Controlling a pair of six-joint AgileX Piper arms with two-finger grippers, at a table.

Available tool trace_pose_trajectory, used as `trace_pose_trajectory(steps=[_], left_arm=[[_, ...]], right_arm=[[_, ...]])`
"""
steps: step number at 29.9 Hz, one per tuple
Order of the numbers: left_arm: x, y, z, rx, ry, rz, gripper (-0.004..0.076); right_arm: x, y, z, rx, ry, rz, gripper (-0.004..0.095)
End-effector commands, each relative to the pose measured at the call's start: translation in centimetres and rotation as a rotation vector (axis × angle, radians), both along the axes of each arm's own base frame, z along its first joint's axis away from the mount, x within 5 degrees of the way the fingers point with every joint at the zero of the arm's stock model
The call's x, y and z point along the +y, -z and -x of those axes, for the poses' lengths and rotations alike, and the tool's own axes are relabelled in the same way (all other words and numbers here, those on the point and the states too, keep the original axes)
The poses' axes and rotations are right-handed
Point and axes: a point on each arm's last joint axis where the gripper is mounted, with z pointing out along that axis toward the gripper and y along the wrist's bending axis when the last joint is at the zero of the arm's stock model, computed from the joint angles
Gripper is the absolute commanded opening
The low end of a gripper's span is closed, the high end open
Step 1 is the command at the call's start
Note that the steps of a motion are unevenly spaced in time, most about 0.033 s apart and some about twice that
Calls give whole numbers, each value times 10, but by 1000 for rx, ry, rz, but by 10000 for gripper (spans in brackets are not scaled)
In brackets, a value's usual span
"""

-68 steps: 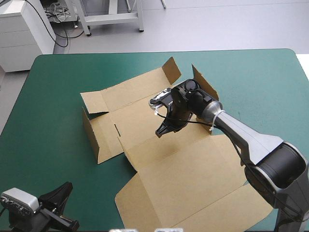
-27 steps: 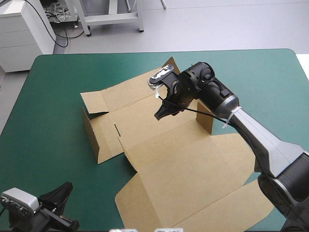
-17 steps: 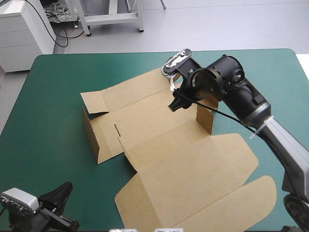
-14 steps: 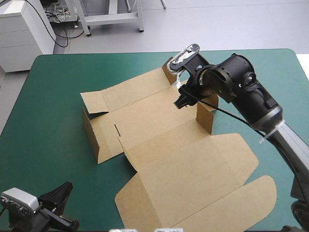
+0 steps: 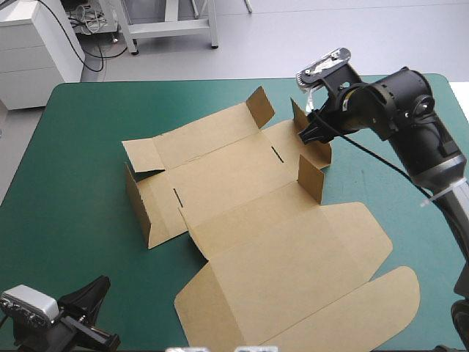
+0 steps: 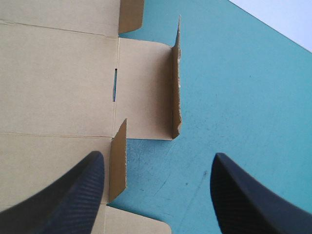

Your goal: Fold the box

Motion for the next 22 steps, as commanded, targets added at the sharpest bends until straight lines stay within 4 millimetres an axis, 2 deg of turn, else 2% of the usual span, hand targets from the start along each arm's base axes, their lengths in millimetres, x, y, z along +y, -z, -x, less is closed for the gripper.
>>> trace_pose_trajectory(steps=[1, 5, 9, 15, 22], left_arm=[[0, -13, -2, -70, -8, 45, -8], [0, -13, -2, -70, -8, 45, -8], [0, -13, -2, -70, -8, 45, -8], [0, -13, -2, -70, -8, 45, -8], [0, -13, -2, -72, -9, 45, -8]], right_arm=[[-16, -13, -2, -58, 2, -49, 586], [-13, 4, -13, -4, -7, -23, 586], [-5, 35, -29, 94, -15, -3, 586], [0, 74, -42, 213, -18, 37, 586], [9, 101, -54, 298, -41, 36, 582]])
